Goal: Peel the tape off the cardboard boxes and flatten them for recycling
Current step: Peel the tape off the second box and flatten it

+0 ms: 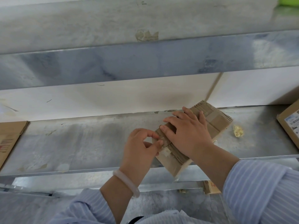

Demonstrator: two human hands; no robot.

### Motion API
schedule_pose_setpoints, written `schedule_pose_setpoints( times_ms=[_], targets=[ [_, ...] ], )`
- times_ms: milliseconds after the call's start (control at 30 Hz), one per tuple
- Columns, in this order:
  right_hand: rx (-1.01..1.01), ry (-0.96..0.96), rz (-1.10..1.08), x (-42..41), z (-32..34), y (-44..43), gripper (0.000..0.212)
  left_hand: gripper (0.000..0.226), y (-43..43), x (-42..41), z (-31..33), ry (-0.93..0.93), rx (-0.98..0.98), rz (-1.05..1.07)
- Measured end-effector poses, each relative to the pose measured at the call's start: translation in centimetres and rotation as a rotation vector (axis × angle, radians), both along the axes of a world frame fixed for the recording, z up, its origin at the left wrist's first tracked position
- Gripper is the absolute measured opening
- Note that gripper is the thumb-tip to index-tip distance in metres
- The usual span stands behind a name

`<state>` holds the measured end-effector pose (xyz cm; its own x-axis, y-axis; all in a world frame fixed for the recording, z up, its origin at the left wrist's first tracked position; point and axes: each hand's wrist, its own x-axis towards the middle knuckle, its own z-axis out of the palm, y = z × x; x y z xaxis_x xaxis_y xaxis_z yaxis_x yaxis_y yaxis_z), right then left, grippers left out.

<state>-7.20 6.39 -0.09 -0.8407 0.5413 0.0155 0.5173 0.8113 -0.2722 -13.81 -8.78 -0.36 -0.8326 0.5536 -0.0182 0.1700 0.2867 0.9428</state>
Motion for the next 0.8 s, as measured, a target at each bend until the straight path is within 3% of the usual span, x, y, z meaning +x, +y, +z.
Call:
schedule_pose_setpoints(
  times_ms=[133,267,333,500,800],
  targets=[
    [-0.005,0.001,-0.008,-0.1,-0.1,0.0,0.054,0.006,-0.6,-0.2,-0.2,0.377,-0.162,-0.033],
    [-0.007,0.0,-0.011,-0.2,-0.1,0.1,0.054,0.015,-1.4,0.4,-0.9,0.594,-0.11,-0.11],
    [-0.006,0.004,-0.014,-0.2,-0.2,0.1,0.054,0.023,-1.8,1.0,-1.4,0.589,-0.089,-0.157],
    [-0.015,-0.002,-0.028,-0.4,-0.1,-0.1,0.052,0.021,-1.2,1.4,-1.7,0.374,-0.055,-0.112],
    [-0.01,0.002,-0.065,-0.2,-0.1,-0.7,0.054,0.021,-0.6,-0.1,-0.9,0.393,-0.114,-0.191]
  ],
)
